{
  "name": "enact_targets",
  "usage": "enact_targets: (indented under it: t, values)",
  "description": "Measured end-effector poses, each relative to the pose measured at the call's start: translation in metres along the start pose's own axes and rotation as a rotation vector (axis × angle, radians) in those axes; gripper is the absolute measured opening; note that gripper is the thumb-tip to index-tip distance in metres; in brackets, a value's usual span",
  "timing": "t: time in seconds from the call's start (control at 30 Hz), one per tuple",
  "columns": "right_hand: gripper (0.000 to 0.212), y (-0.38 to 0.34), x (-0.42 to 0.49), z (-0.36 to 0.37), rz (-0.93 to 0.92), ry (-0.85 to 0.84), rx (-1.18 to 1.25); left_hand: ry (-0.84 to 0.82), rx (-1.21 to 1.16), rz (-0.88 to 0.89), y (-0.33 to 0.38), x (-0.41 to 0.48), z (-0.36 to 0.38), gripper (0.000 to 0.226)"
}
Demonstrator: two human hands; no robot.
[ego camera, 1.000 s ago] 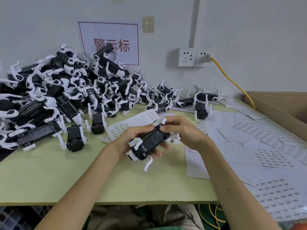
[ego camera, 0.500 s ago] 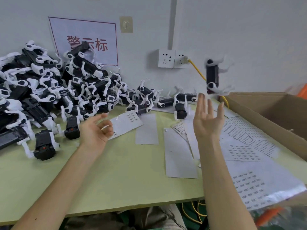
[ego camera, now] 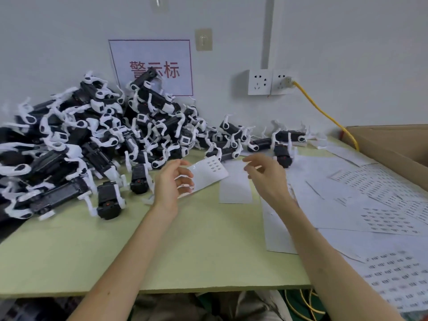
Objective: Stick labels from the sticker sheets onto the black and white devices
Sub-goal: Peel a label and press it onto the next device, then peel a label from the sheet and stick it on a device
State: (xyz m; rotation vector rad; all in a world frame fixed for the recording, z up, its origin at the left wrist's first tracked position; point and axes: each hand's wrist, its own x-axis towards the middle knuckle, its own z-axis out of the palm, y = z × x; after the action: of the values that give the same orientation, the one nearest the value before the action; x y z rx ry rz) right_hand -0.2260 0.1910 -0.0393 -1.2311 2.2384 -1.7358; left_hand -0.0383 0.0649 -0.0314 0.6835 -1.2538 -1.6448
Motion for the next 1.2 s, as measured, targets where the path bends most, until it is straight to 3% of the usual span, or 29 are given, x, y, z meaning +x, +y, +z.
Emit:
enact_targets:
  t: [0.13,0.2,0.3,0.37,0.47,0.57,0.7,0.8,1.03,1.13,1.2]
  values:
    - [0.048,0.005,-0.008,0.027,-0.178,-0.354,-0.302,0.140,0.096,0.143,0.001,0.003,-0.006,0.017]
    - [0.060,0.008,-0.014,0.038,-0.188,-0.526,-0.478,0.239,0.259,0.335,-0.002,0.003,-0.009,0.014]
    - [0.063,0.013,-0.017,0.044,-0.188,-0.626,-0.620,0.432,0.520,0.607,-0.005,0.000,-0.011,0.011]
    - [0.059,0.013,-0.015,0.043,-0.178,-0.627,-0.614,0.562,0.667,0.664,-0.007,0.004,-0.015,0.034]
    - [0.054,0.014,-0.013,0.043,-0.168,-0.632,-0.607,0.555,0.801,0.421,-0.006,0.014,-0.026,0.058]
    - [0.051,0.014,-0.014,0.043,-0.163,-0.619,-0.581,0.388,0.676,0.190,-0.006,0.017,-0.029,0.054]
    - [0.048,0.011,-0.014,0.041,-0.190,-0.604,-0.559,0.367,0.628,0.170,-0.009,0.018,-0.029,0.042]
    - [0.047,0.010,-0.014,0.041,-0.186,-0.602,-0.547,0.359,0.622,0.211,-0.012,0.017,-0.026,0.035]
    - [0.042,0.010,-0.015,0.041,-0.178,-0.582,-0.526,0.556,0.499,0.475,-0.002,0.008,-0.022,0.040]
    - [0.040,0.009,-0.014,0.040,-0.173,-0.504,-0.443,0.450,0.630,0.716,-0.003,0.000,-0.017,0.036]
    - [0.036,0.006,-0.012,0.038,-0.140,-0.416,-0.243,0.311,0.731,0.876,-0.006,-0.004,-0.014,0.036]
